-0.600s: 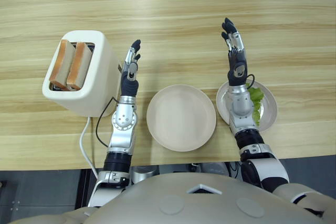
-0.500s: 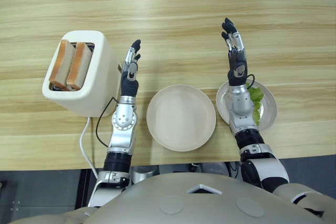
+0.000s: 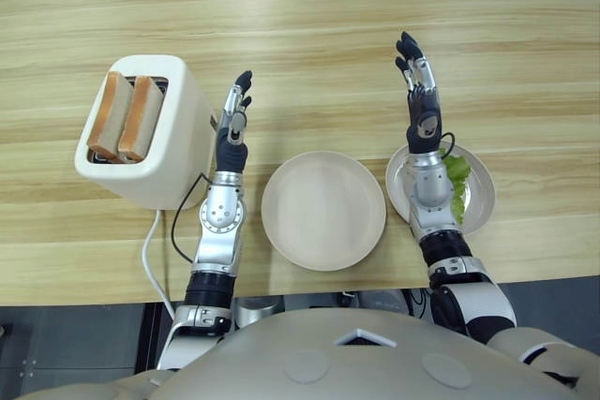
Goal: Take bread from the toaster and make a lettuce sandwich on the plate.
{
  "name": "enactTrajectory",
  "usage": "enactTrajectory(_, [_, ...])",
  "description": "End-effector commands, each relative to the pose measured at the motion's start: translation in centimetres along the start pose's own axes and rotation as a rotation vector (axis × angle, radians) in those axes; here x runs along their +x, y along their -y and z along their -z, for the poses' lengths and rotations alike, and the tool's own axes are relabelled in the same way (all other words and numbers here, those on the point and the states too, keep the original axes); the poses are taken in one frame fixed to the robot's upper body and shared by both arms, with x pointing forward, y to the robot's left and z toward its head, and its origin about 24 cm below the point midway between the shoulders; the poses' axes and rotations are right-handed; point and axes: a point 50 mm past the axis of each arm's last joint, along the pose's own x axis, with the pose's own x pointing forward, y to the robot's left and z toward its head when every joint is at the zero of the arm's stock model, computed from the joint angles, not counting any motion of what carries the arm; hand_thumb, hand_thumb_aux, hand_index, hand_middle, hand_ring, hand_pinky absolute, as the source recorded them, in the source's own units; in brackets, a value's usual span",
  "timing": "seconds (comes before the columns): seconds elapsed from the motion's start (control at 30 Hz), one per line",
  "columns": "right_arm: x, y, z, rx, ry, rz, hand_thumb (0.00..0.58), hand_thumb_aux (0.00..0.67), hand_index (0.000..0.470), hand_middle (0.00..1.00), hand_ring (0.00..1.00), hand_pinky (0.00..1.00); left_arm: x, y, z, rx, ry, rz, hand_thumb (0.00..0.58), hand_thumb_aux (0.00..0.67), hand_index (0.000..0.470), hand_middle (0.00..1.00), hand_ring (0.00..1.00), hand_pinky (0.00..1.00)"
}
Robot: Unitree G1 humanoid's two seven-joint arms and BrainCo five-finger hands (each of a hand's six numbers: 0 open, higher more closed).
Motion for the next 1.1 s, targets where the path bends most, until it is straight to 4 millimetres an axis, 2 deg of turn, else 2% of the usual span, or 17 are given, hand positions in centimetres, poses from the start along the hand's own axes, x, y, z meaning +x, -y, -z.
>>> enactTrajectory(0.03, [-0.2,-0.2,0.1,0.005,-0.010,-0.002,0.000,0.000,0.000,0.00,0.00,0.00,-0.2,-0.1,-1.4,0.103,0.086,0.040,0.000,0.000,0.000,0.00,0.00,0.00])
enactTrajectory(0.1, [0.0,-0.6,0.3,0.016,-0.014,-0.016,0.000,0.000,0.000,0.00,0.00,0.00,-0.5,-0.9,-3.8,0.232,0.214,0.052,0.000,0.000,0.000,0.00,0.00,0.00])
enactTrajectory(0.17, [0.1,-0.8,0.3,0.023,-0.016,-0.018,0.000,0.000,0.000,0.00,0.00,0.00,-0.8,-2.7,-6.4,0.502,0.330,0.059,0.000,0.000,0.000,0.00,0.00,0.00])
enactTrajectory(0.2, [0.1,-0.9,0.3,0.024,-0.017,-0.016,0.000,0.000,0.000,0.00,0.00,0.00,-0.9,-3.5,-7.2,0.580,0.350,0.051,0.000,0.000,0.000,0.00,0.00,0.00])
enactTrajectory(0.3, [0.1,-1.0,0.3,0.026,-0.014,-0.013,0.000,0.000,0.000,0.00,0.00,0.00,-1.2,-6.6,-9.5,0.710,0.346,0.006,0.000,0.000,0.000,0.00,0.00,0.00])
enactTrajectory(0.37, [0.1,-1.3,0.3,0.030,-0.014,-0.018,0.000,0.000,0.000,0.00,0.00,0.00,-1.6,-8.9,-11.0,0.864,0.327,-0.034,0.000,0.000,0.000,0.00,0.00,0.00])
enactTrajectory(0.47, [0.1,-1.5,0.3,0.043,-0.017,-0.019,0.000,0.000,0.000,0.00,0.00,0.00,-1.8,-12.3,-11.9,1.044,0.228,-0.091,0.000,0.000,0.000,0.00,0.00,0.00])
enactTrajectory(0.6, [0.2,-1.7,0.3,0.046,-0.015,-0.023,0.000,0.000,0.000,0.00,0.00,0.00,-2.8,-15.5,-11.4,1.124,0.060,-0.132,0.000,0.000,0.000,0.00,0.00,0.00])
enactTrajectory(0.7, [0.2,-1.8,0.4,0.045,-0.022,-0.023,0.000,0.000,0.000,0.00,0.00,0.00,-3.6,-17.2,-10.1,1.150,-0.082,-0.146,0.000,0.000,0.000,0.00,0.00,0.00])
enactTrajectory(0.97, [-0.1,-1.4,0.6,0.029,-0.037,-0.014,0.000,0.000,0.000,0.00,0.00,0.00,-4.8,-20.0,-5.6,1.060,-0.329,-0.137,0.000,0.000,0.000,0.00,0.00,0.00])
enactTrajectory(1.1, [-0.2,-1.3,0.6,0.023,-0.040,-0.011,0.000,0.000,0.000,0.00,0.00,0.00,-5.0,-20.5,-5.0,1.029,-0.375,-0.142,0.000,0.000,0.000,0.00,0.00,0.00])
